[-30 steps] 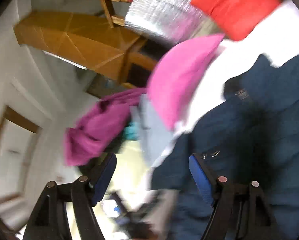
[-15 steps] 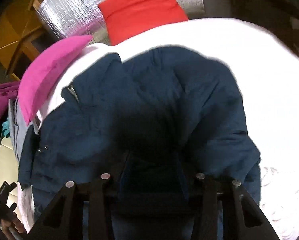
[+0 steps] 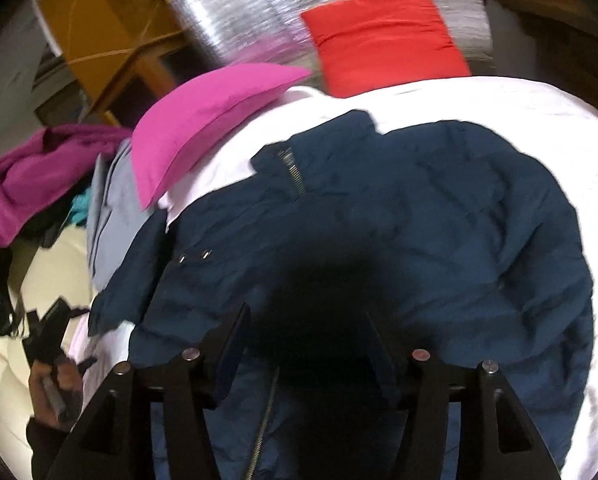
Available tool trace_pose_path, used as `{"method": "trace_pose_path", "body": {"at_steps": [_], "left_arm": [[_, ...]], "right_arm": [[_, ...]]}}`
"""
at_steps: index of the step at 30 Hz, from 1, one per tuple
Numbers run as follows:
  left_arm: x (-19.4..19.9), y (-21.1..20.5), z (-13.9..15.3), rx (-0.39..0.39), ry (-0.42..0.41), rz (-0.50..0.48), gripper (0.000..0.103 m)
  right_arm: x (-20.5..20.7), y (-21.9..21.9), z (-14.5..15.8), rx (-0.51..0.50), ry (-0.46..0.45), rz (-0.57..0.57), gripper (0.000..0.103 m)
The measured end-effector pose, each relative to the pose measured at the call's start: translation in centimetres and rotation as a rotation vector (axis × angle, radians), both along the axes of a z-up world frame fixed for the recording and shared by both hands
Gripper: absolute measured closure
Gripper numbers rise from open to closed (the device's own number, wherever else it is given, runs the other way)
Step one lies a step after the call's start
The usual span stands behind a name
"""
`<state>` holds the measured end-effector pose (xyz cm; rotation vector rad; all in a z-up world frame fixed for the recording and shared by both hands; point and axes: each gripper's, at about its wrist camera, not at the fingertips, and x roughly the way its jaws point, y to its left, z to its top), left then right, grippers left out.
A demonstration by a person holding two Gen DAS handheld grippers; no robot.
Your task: Fold large clothes
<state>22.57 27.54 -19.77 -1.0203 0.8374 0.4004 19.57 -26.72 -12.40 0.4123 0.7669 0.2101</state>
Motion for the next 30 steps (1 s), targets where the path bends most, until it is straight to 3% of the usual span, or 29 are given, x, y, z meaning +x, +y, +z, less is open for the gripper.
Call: {"method": "trace_pose_path", "body": {"at_steps": [5,9,14,16,21,30], "left_arm": [[0.9,0.2,-0.3,0.031,-0.022,0.015,0.006],[1.5,0.4,-0.4,0.072,-0.021,0.029,0.032],[1.8,1.1,-0.6,0.118,-0.001,0.039,0.053],[1.9,1.1,-0.3,0.132,-0.002,0.037,0.068],[1.7,0.6,1.0,0.147,-0.005,0.013,0.090],[0.4,-3.4,7.5,0.276,-0.176,-0.063,0.095]], "right_arm": [[0.0,1.0,-0.9,0.012,0.013,0.022,0.042],[-0.8,-0.3,-1.8,0.034,0.012,0.012,0.042],[-1.2,-1.1,-2.7,0.049,0.012,-0.018,0.042],[-1.5,-1.6,-2.9,0.058,0.016,-0.029,0.042],[-2.2,-2.6,-2.9,0.079,0.012,-0.056,0.042],[-3.9,-4.5,-1.5,0.100,-0.035,-0.092,0.042]]}}
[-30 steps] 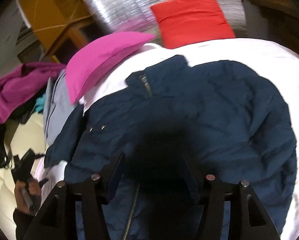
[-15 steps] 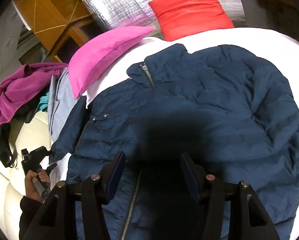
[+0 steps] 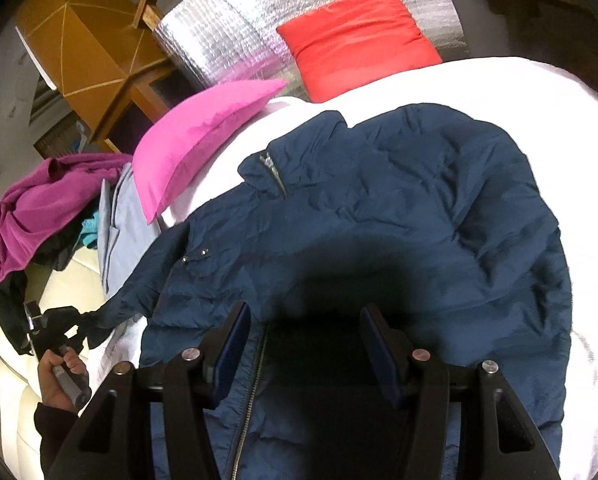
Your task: Fold large clothes
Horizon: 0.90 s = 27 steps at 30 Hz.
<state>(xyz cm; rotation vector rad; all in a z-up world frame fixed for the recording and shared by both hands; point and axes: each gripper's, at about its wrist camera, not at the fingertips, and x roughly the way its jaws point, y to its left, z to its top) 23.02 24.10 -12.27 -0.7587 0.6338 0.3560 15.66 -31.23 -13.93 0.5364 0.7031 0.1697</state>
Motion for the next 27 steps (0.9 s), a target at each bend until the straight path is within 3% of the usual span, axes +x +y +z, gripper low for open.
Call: {"method": "trace_pose_path", "body": {"at_steps": [6,12,21,27], "left_arm": [[-1.0,-6.3,4.4,0.137,-0.123,-0.141,0.096],[-0.7,-14.4,5.5,0.227,-0.183,-0.346,0.097],[-1.0,-25.8,2.9,0.313,-0.155,-0.656,0.097],[-0.7,-31.5,-1.0,0.324,-0.004,-0.902,0.097]], "right_arm": [[-1.4,-2.1,0.3,0.016,-0.015,-0.050,0.042],[-2.4,-4.0,0.3,0.035,-0.027,-0.092,0.042],[-2.6,-6.2,-0.2,0.058,-0.026,-0.137,0.042],[-2.8,-7.2,-0.3,0.067,-0.022,-0.161,0.042]]}}
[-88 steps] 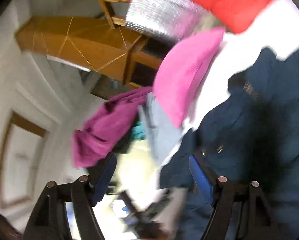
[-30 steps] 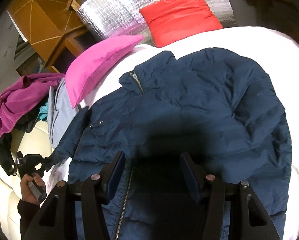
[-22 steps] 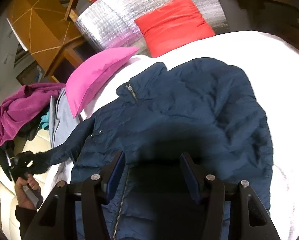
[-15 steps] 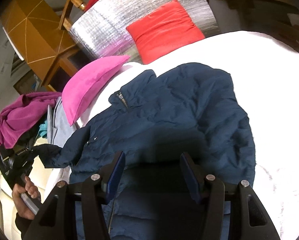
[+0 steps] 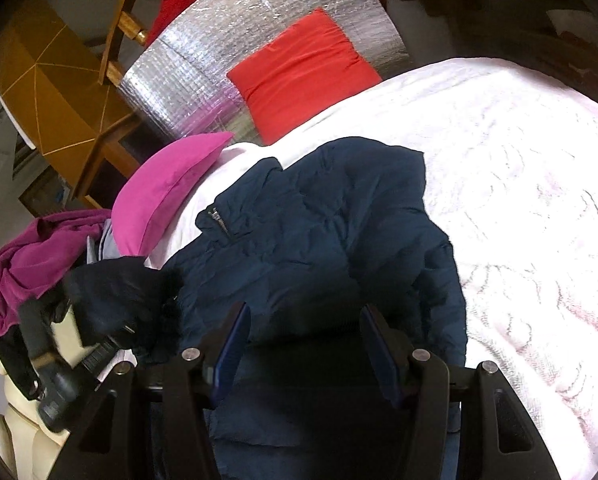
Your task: Fold large clothes
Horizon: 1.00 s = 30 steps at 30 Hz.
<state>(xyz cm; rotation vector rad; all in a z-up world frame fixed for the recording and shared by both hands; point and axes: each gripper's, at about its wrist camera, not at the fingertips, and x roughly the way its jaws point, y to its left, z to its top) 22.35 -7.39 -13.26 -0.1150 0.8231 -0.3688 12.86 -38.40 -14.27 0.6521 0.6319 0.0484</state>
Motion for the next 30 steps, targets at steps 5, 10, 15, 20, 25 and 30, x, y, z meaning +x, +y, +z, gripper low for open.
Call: {"method": "trace_pose_path", "body": {"at_steps": [5,10,15,20,25,30], "left_arm": [[-1.4,-2.1,-0.3,0.116,0.041,-0.144,0.095],[-3.4,0.8,4.1,0.061,-0.115,-0.280,0.051],[-1.6,8.3,6.5,-0.062,-0.167,-0.161,0.035],[3.2,16.6,1.9,-0.124,0.091,0.202,0.034],[4.4,18.7,-1.0,-0.124,0.228,0.318,0.036],[4.4,17.2,-1.2,-0.056,0.240,0.295,0.036]], "right_arm": [[-0.4,-0.1,0.3,0.009,-0.005,-0.001,0.030],[-0.1,0.6,0.8,0.042,-0.025,0.051,0.027],[2.3,1.7,0.4,0.129,-0.004,0.141,0.027],[5.1,1.3,-1.1,0.258,0.033,0.136,0.027],[8.4,0.4,-2.9,0.364,0.081,0.093,0.027],[11.3,1.3,-4.4,0.370,0.150,0.104,0.028]]}}
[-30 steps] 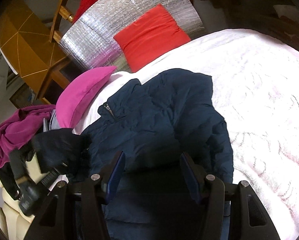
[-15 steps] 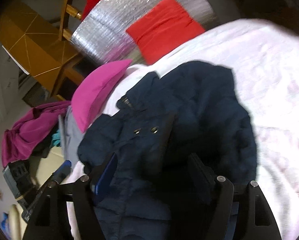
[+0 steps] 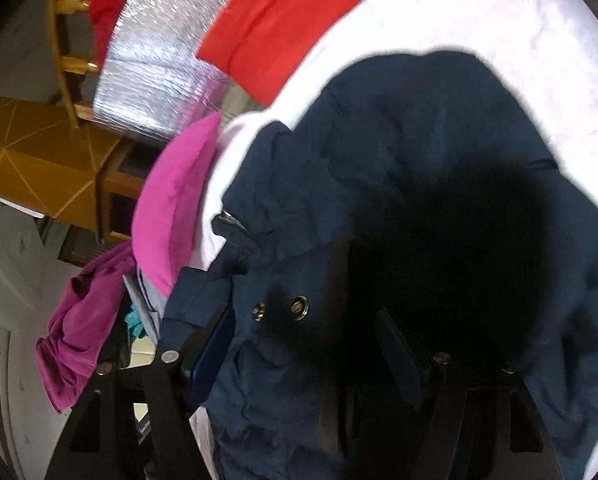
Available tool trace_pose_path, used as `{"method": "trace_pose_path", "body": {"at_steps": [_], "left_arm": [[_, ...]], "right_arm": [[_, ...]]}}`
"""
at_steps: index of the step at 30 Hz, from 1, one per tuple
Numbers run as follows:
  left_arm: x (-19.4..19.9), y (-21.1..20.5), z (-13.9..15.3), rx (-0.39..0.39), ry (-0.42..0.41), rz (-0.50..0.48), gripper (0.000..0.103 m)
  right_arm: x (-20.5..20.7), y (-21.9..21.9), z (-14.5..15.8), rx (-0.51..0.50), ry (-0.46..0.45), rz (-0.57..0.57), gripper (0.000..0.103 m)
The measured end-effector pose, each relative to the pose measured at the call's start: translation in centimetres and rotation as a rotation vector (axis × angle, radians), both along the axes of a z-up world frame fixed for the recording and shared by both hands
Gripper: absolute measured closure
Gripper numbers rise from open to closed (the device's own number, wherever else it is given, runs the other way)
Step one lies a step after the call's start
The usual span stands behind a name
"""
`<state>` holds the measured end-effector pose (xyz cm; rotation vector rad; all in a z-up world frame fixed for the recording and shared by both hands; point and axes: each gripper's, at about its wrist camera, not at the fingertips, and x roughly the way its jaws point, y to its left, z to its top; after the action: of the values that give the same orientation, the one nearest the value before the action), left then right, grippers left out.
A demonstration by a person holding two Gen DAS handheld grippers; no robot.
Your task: Fold large clothes
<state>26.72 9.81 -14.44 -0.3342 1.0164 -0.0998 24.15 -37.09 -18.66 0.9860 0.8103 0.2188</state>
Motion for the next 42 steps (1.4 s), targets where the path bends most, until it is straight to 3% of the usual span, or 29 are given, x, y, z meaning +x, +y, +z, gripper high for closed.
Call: {"method": "trace_pose_path", "body": {"at_steps": [1,2,5,8,11,15,19,22,24,25,26,28,30,31,32,35,37,42], "left_arm": [[0.2,-0.1,-0.3,0.003,0.015,-0.002,0.036],[0.1,0.3,-0.7,0.002,0.023,-0.002,0.036],[0.1,0.1,-0.8,0.002,0.027,0.003,0.036],[0.3,0.0,-0.7,0.011,0.018,0.007,0.036],[0.3,0.1,-0.5,0.020,0.006,0.013,0.036],[0.3,-0.6,0.1,0.050,-0.028,0.000,0.036],[0.4,-1.7,-0.2,0.075,-0.019,-0.036,0.035],[0.6,-1.6,-0.5,0.078,-0.004,-0.037,0.034],[0.8,-1.3,-0.6,0.067,0.004,-0.029,0.034],[0.8,-1.3,-0.7,0.066,0.006,-0.025,0.034],[0.8,-1.3,-0.8,0.068,0.007,-0.024,0.034],[0.8,-1.4,-0.8,0.078,0.006,-0.026,0.034],[0.8,-1.7,-0.7,0.092,0.003,-0.029,0.034],[0.8,-1.7,-0.7,0.092,0.003,-0.029,0.034],[0.8,-1.6,-0.7,0.090,0.004,-0.028,0.034],[0.8,-1.4,-0.8,0.085,0.006,-0.026,0.034],[0.8,-1.3,-0.7,0.085,0.004,-0.022,0.034],[0.7,-1.4,0.0,0.126,-0.034,-0.004,0.034]], "right_arm": [[0.3,0.4,0.1,-0.016,0.003,0.009,0.035],[0.6,1.1,0.2,-0.023,0.003,0.034,0.051],[0.7,3.0,0.8,-0.067,-0.010,0.105,0.076],[-0.4,3.9,3.3,-0.162,-0.109,0.108,0.087],[-1.5,3.5,6.3,-0.243,-0.216,0.049,0.089],[-1.2,2.1,9.1,-0.345,-0.279,-0.041,0.090],[0.7,-0.3,7.2,-0.399,-0.182,-0.099,0.088],[1.2,-2.5,4.4,-0.318,-0.054,-0.115,0.084],[0.1,-4.0,3.0,-0.233,-0.031,-0.144,0.067],[-0.5,-4.4,2.6,-0.200,-0.039,-0.149,0.041],[-1.0,-4.4,2.5,-0.158,-0.074,-0.139,0.031],[-1.3,-3.5,2.5,-0.171,-0.096,-0.111,0.031],[-0.5,-2.2,2.2,-0.215,-0.054,-0.034,0.032],[0.0,-1.4,1.9,-0.226,-0.026,0.001,0.040],[0.3,-0.9,1.7,-0.254,-0.002,0.020,0.056],[0.2,1.1,2.4,-0.394,-0.006,0.056,0.080],[-0.3,1.6,4.0,-0.474,-0.052,0.023,0.085],[-0.5,0.8,8.2,-0.620,-0.167,-0.119,0.087]]}}
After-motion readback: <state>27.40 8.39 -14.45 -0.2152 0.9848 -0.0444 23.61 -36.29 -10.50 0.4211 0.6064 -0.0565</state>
